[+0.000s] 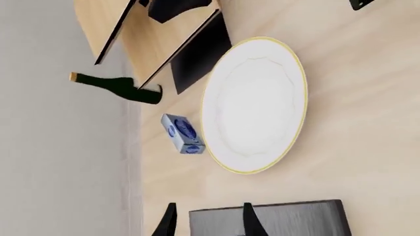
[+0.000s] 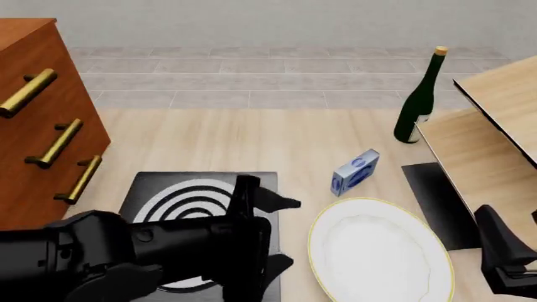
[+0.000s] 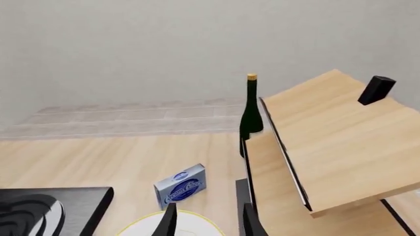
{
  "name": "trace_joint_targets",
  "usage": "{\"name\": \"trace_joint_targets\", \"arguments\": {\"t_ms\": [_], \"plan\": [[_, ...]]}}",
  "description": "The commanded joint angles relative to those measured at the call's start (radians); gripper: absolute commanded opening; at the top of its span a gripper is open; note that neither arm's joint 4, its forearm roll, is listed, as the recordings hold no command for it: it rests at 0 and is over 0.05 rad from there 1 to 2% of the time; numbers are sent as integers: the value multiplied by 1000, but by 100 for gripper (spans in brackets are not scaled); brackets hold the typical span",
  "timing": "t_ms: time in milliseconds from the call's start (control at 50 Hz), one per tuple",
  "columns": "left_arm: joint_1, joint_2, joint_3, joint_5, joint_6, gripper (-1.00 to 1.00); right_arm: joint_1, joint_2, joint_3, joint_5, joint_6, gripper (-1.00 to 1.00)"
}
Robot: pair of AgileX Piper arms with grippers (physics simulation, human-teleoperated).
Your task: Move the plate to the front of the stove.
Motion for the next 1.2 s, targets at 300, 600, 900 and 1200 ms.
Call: {"name": "trace_joint_targets", "arguments": {"t_ms": [300,600,900,1200], "plan": [[-113,186,-82,-10,42,100,12,9,13,-17,8,100],[-166,283,-137,-11,12,100,20,14,11,-26,14,100],[-198,354,-159,-27,-12,100,20,4,15,-18,20,100],[-217,404,-176,-35,-30,100,21,9,16,-23,24,100]]}}
